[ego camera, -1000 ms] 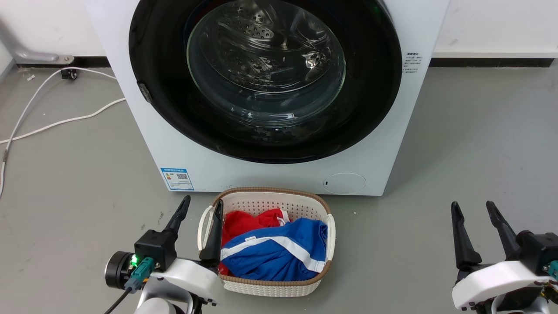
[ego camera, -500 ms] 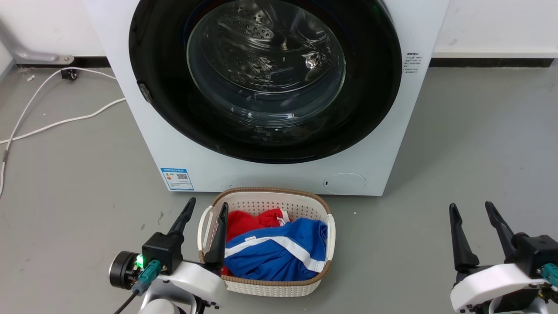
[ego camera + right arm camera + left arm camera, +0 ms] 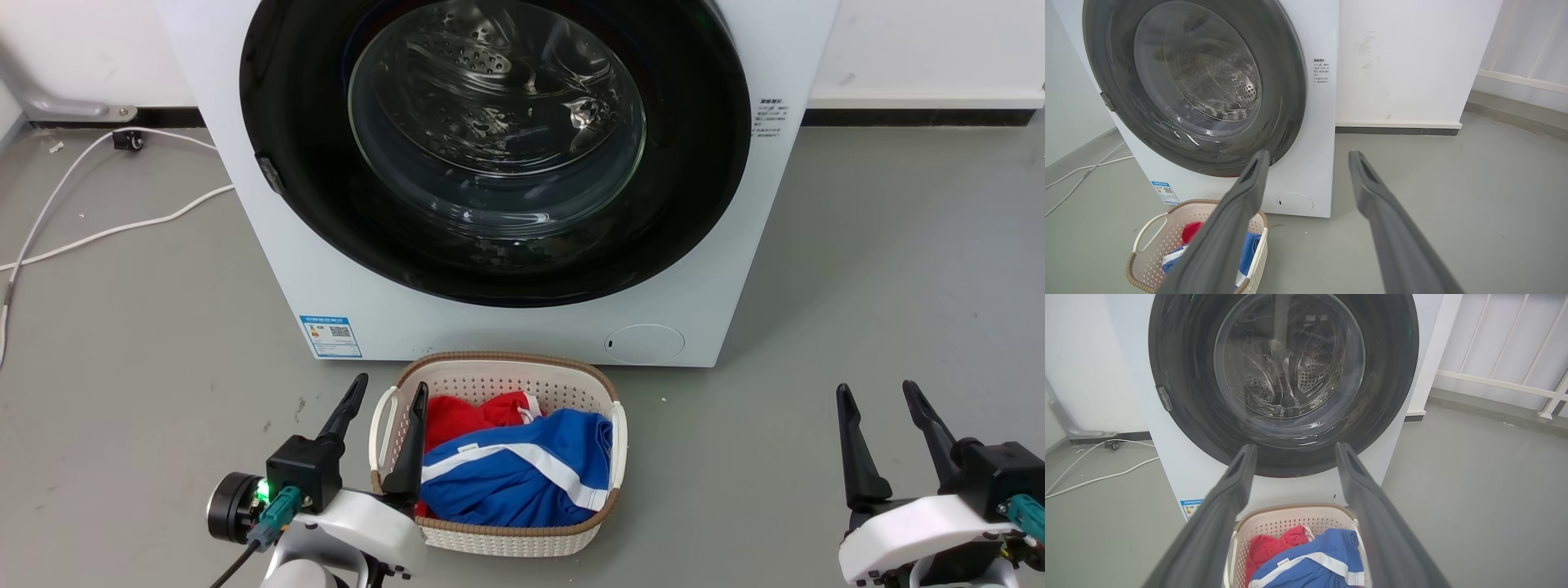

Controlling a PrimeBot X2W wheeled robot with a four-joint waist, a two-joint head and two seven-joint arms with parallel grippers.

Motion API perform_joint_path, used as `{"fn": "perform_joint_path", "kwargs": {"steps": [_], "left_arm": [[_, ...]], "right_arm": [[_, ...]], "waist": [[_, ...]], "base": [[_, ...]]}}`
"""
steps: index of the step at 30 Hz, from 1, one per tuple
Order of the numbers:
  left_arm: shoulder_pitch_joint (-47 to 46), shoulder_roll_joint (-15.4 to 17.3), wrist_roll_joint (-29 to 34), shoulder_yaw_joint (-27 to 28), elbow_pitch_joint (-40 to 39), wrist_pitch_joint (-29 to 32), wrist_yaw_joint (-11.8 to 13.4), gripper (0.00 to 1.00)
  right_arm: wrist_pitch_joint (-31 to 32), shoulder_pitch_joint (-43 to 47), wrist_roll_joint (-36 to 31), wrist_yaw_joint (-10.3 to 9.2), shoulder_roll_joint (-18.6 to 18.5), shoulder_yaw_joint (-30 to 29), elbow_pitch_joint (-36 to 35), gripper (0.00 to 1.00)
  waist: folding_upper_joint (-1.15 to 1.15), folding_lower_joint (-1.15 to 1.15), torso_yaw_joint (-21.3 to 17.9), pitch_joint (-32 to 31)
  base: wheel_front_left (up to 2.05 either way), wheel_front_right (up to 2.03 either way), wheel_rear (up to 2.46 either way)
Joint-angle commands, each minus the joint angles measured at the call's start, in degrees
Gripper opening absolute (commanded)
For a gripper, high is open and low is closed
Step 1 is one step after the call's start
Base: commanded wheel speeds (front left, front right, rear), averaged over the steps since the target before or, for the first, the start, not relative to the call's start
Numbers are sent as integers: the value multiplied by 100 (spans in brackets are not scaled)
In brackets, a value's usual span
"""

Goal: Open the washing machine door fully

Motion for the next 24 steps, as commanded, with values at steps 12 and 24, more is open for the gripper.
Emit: {"fn": "perform_joint_path", "kwargs": {"steps": [12, 24], "left_arm": [[-91, -61, 13, 101, 60, -29, -47, 100], [-81, -103, 51, 201, 38, -29, -68, 100]], "right_arm": [[-96, -78, 11, 0, 14, 3, 116, 100], [10, -184, 2344, 1, 14, -246, 554, 0]], "waist": [[0, 0, 2, 1], [0, 0, 33, 2]], "base": [[0, 0, 0], [0, 0, 0]]}}
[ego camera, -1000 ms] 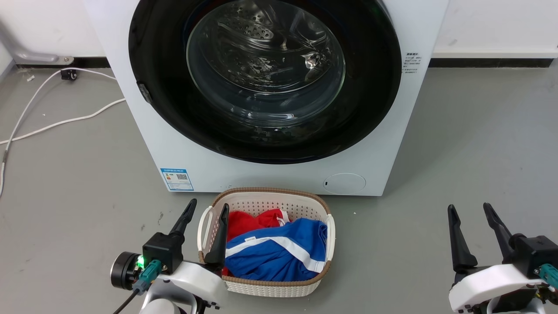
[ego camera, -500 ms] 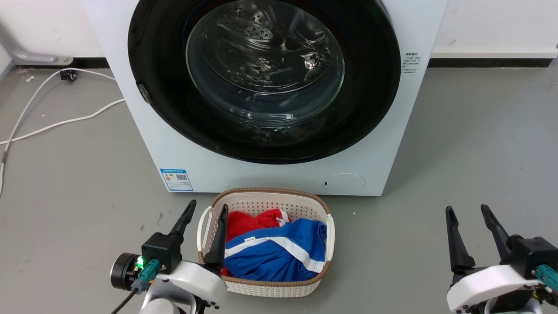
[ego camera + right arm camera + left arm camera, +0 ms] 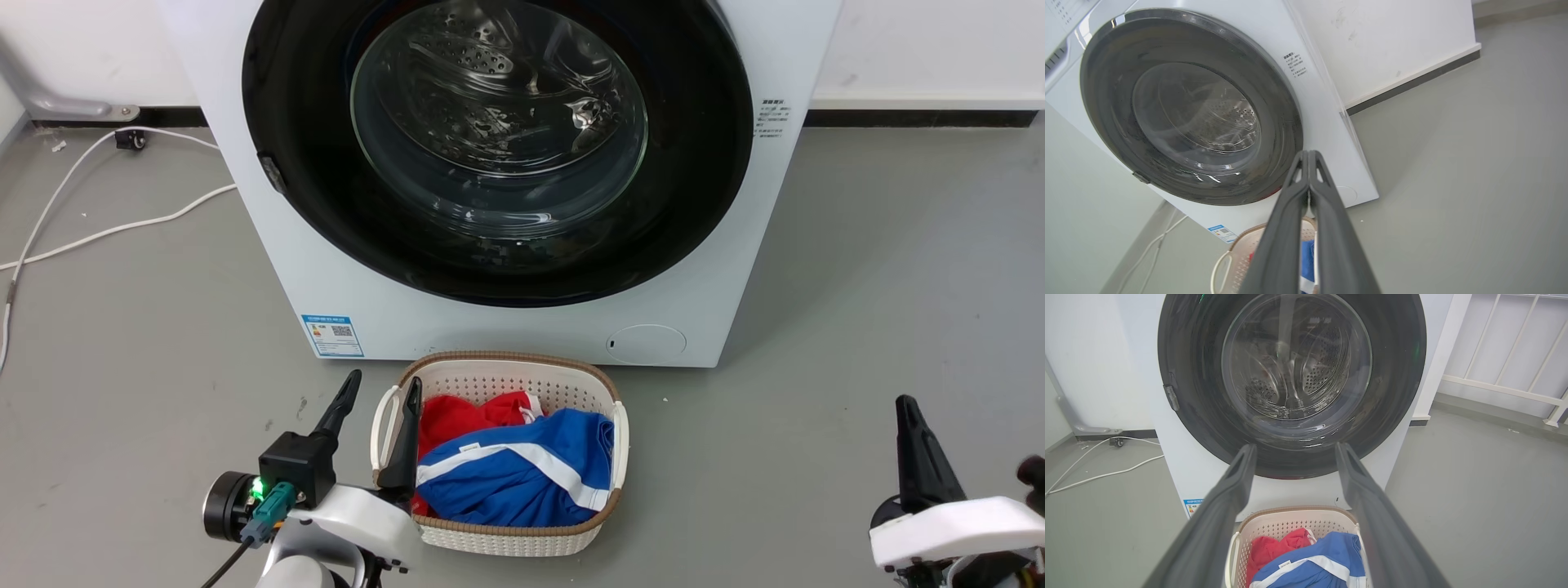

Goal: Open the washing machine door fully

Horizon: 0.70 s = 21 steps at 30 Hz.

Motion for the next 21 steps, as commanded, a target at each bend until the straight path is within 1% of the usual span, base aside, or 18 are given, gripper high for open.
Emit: {"fn": "perform_joint_path", "kwargs": {"steps": [1, 5, 9, 12, 16, 21], "left_arm": [[-40, -8, 13, 25, -10, -29, -25, 100], [-82, -21, 33, 48, -58, -29, -28, 100], [-129, -32, 61, 74, -111, -29, -31, 100], [-206, -37, 52, 94, -174, -29, -23, 100], [-371, -43, 74, 139, -321, -23, -25, 100], [-642, -50, 74, 188, -532, -23, -28, 100]], "right_arm": [[43, -131, 1298, 1, 9, 23, 211, 0], [102, -279, 3185, 1, 10, 50, 405, 0], [173, -493, 4646, 1, 8, -41, 501, 0], [293, -737, 5393, 1, 8, -199, 538, 0], [514, -1255, 5992, 1, -1, -495, 758, 0], [989, -2140, 6604, 1, -260, -676, 1315, 0]], "waist": [[0, 0, 10, 8], [0, 0, 4, 103], [0, 0, -12, 251], [0, 0, -22, 408], [0, 0, -49, 741], [0, 0, -50, 1223]], "base": [[0, 0, 0], [0, 0, 0], [0, 0, 0], [0, 0, 0], [0, 0, 0], [0, 0, 0]]}}
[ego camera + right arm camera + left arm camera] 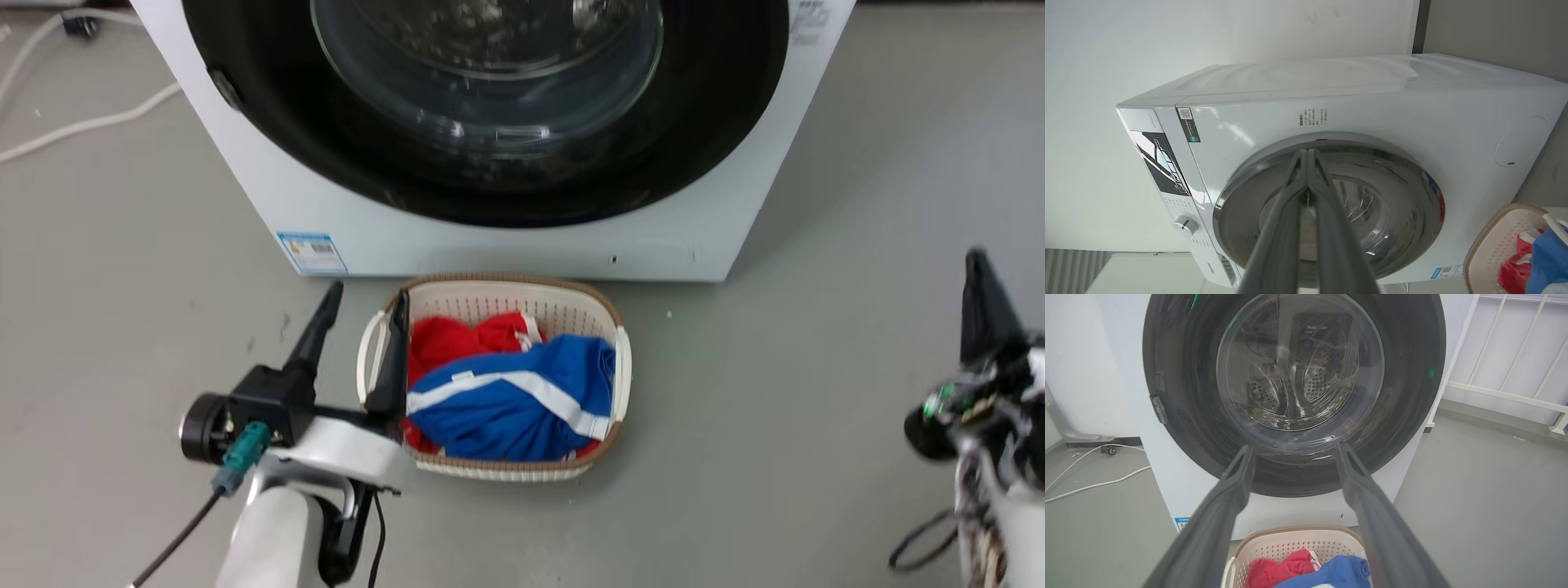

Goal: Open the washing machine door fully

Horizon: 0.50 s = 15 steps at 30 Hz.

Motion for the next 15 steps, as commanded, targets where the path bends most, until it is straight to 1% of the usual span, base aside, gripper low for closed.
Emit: {"fn": "perform_joint_path", "kwargs": {"steps": [1, 5, 6, 7, 12, 15], "left_arm": [[-117, -4, 18, 24, -62, -15, -1, 100], [-295, -11, 23, 50, -218, -15, -4, 100], [-295, -11, 23, 50, -218, -15, -4, 100], [-349, -13, 25, 58, -253, -15, -5, 100], [-556, -17, 38, 81, -402, -15, -13, 100], [-664, -19, 56, 84, -453, -15, -14, 100]], "right_arm": [[94, -271, 121, 2, -97, -19, 164, 0], [548, -1049, 461, 3, -379, 132, 739, 0], [548, -1049, 461, 3, -379, 132, 739, 0], [670, -1267, 538, 2, -459, 196, 894, 0], [1137, -2317, 718, 3, -830, 611, 1604, 0], [1341, -2954, 666, 3, -1015, 924, 1991, 0]], "waist": [[0, 0, -2, 298], [0, 0, 22, 653], [0, 0, 22, 653], [0, 0, 30, 746], [0, 0, 62, 1163], [0, 0, 77, 1355]], "base": [[0, 0, 0], [0, 0, 0], [0, 0, 0], [0, 0, 0], [0, 0, 0], [0, 0, 0]]}}
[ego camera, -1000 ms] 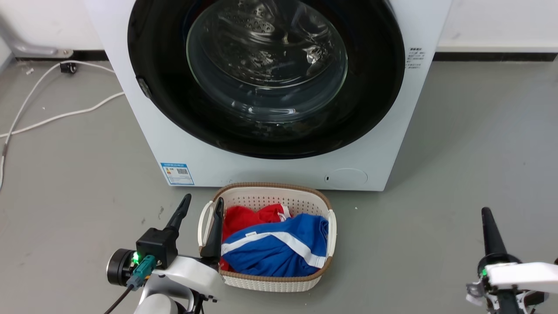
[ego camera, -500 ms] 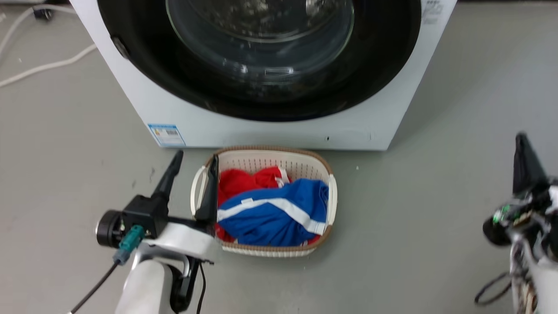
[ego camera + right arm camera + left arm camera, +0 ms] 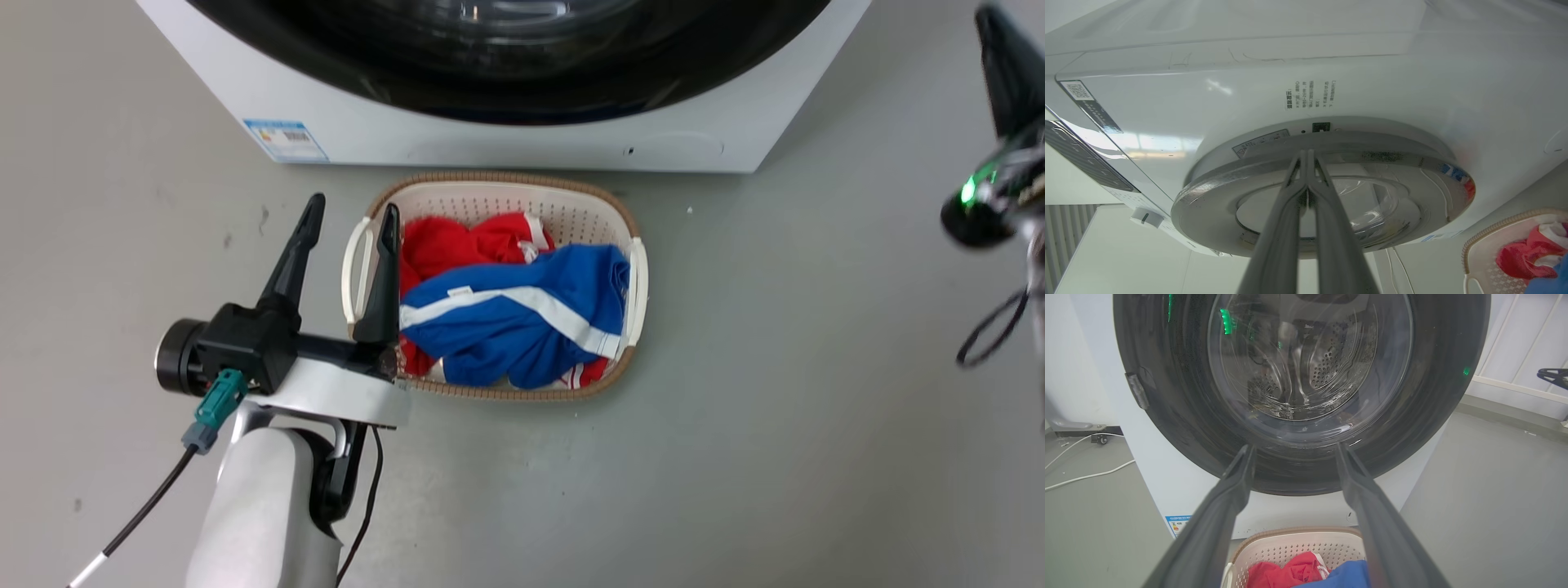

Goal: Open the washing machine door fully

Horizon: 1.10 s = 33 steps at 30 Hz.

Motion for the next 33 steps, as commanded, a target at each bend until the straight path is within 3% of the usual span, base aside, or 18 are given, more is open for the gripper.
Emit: {"fn": "perform_joint_path", "kwargs": {"steps": [1, 9, 21, 33], "left_arm": [[-94, -1, 33, 11, -25, -15, -5, 100], [-321, -5, 71, -62, -187, -15, -29, 100], [-489, -8, 210, -15, -349, -15, -31, 100], [-533, -11, 154, 41, -285, -15, 52, 100]], "right_arm": [[14, -133, -37, 3, -51, 34, 41, 0], [385, -1728, -294, 3, -311, 735, 928, 0], [849, -3304, -882, 3, -235, 1549, 1786, 0], [1711, -3307, -826, 3, 54, 1777, 1767, 0]], "waist": [[0, -1, 24, 145], [0, -1, 83, 506], [0, -1, 67, 888], [0, -1, 43, 934]], "base": [[0, 0, 0], [0, 0, 0], [0, 0, 0], [0, 0, 0]]}}
